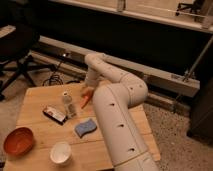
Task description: Place the eraser in the ceramic cup
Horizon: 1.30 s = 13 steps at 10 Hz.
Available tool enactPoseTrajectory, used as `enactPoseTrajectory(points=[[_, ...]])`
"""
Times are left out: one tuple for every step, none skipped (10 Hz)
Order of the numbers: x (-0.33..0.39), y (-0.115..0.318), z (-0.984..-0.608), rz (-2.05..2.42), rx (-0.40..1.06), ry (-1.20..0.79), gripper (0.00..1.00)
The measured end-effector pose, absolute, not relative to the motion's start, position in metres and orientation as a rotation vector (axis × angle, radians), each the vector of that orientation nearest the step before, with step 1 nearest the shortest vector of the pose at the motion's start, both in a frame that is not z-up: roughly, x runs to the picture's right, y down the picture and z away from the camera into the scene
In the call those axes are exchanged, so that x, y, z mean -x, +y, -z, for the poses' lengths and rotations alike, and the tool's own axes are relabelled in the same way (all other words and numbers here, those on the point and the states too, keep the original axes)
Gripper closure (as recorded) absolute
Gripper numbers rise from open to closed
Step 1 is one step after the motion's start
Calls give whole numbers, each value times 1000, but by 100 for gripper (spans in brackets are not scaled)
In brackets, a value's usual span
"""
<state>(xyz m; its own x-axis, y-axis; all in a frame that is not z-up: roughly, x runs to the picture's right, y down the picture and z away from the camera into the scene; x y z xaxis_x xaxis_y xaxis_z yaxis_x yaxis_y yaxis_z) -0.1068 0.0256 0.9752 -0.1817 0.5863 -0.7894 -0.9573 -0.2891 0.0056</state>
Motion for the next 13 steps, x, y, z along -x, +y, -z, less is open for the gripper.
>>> enactPoseTrajectory(points=[[107,26,-975,-1720,837,629,26],[107,26,-975,-1720,837,629,26],[107,26,-975,-1720,837,629,26],[107,26,-975,-1720,837,629,26],[107,26,-975,-1720,837,629,26],[107,26,-975,-1717,839,631,26],[106,26,-971,-1700,839,633,26],[110,23,-962,-1665,835,625,26],[114,20,-955,-1637,831,614,26],[123,15,-944,-1610,822,583,26],[125,11,-936,-1596,806,559,26],[124,9,-929,-1596,783,537,26],[122,7,-922,-1607,745,515,26]])
